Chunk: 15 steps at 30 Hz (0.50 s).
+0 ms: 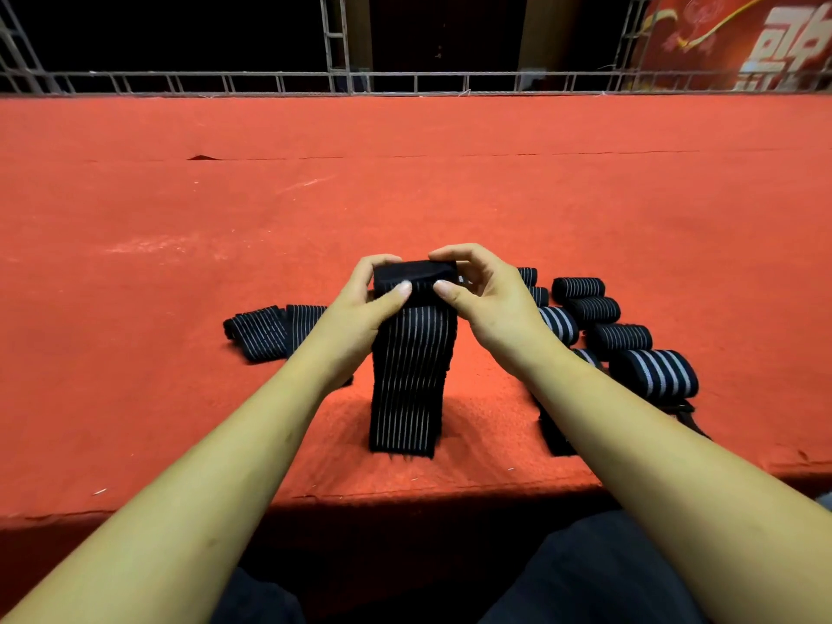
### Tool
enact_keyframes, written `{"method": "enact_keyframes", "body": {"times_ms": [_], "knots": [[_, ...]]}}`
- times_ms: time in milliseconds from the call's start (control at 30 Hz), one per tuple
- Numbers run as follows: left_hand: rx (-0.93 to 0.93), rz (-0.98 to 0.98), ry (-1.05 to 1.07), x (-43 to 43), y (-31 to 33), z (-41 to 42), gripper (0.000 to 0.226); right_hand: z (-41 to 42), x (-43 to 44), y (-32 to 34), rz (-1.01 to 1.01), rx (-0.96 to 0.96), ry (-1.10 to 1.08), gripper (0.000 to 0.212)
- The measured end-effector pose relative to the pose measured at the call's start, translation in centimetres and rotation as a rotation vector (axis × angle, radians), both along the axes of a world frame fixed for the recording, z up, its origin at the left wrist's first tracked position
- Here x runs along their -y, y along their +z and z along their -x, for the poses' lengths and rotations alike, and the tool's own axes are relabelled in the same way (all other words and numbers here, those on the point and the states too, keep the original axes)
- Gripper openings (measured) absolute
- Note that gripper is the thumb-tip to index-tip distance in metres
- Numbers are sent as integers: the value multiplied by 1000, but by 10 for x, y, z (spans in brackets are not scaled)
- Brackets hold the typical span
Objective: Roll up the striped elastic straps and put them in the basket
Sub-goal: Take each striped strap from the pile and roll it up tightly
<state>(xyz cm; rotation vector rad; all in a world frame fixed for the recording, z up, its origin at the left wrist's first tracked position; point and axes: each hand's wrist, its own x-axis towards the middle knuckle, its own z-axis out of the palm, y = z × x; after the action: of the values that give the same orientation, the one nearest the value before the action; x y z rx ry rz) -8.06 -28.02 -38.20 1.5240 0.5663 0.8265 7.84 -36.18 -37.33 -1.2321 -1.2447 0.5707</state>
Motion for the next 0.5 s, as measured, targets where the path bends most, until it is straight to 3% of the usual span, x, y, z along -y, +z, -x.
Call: {"method": "enact_keyframes", "body": {"times_ms": [133,267,367,500], "knots": [[-68,16,110,0,-3,-4,35,6,2,-3,9,77,47,29],[10,-38,92,0,-9,-4,14,11,5,-3,30,105,103,30],[49,-71,39,1,-4,-2,9,13,3,-4,185,14,102,36],[-39,-207,19,5,0,0,7,17,-3,-6,409,-55,103,56]]}}
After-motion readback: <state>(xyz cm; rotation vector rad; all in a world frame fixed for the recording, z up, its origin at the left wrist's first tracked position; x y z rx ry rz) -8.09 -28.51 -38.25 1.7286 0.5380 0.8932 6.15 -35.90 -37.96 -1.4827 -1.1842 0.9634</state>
